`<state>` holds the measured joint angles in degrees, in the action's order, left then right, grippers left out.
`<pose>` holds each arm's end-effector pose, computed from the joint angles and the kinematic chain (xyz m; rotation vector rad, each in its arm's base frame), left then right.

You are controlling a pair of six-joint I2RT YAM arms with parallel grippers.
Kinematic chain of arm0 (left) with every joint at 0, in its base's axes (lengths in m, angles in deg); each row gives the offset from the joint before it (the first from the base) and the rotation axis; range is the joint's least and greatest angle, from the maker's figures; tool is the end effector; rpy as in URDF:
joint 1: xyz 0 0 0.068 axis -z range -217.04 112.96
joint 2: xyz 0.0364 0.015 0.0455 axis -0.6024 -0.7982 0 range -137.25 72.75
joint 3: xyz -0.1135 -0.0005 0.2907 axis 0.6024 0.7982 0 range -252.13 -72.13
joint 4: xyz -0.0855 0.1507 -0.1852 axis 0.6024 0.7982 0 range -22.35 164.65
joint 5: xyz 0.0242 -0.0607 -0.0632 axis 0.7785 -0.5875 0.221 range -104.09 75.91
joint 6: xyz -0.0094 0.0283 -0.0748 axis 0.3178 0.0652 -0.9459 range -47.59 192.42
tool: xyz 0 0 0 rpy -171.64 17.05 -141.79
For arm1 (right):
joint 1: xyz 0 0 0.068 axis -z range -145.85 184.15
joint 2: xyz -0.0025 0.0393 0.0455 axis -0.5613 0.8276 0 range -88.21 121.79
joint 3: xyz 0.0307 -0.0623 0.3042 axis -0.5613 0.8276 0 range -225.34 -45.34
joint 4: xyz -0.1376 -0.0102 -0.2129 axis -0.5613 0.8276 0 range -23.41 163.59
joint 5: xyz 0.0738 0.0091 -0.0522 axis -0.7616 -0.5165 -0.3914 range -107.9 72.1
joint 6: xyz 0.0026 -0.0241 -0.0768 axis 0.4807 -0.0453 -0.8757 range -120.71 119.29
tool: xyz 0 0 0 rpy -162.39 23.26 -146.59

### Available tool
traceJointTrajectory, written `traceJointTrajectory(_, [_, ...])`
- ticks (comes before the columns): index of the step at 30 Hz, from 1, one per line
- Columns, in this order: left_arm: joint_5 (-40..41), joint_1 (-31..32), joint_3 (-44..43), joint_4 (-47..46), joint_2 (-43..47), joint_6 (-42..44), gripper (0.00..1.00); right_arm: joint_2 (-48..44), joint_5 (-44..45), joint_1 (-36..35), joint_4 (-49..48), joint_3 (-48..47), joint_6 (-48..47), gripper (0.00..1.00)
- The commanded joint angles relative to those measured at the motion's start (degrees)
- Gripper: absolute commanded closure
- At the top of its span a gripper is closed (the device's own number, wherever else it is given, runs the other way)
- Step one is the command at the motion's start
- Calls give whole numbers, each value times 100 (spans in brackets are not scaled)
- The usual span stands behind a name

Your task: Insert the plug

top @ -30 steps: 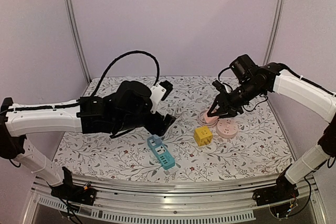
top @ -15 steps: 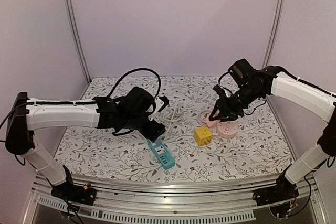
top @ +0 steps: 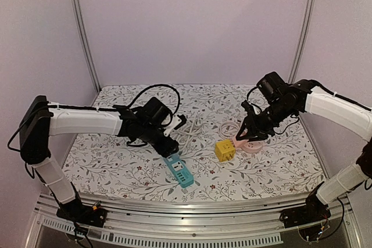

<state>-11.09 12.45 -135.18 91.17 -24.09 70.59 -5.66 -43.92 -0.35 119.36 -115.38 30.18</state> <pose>0.2391 -0.2742 0.2133 1.0294 2.3793 -0.2680 0.2148 0.1847 0.2986 -0.2369 2.8805 0.9029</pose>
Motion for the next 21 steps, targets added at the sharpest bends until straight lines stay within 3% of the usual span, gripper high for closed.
traceJointTrajectory(1, [-368,-72,-246,452,-290,402,32,-121,88,-27,-44,45,48,100])
traceJointTrajectory(11, [-625,-80,-310,583,-264,461,37,-20,44,-31,-68,8,-3,100])
traceJointTrajectory(15, [-692,-80,-289,522,-275,533,48,-2,36,-29,-65,8,-52,100])
traceJointTrajectory(18, [-796,-74,-400,517,-434,579,49,28,38,-31,-38,8,-107,100])
traceJointTrajectory(21, [-890,-65,-527,480,-537,657,56,34,61,-30,-8,-8,-152,100])
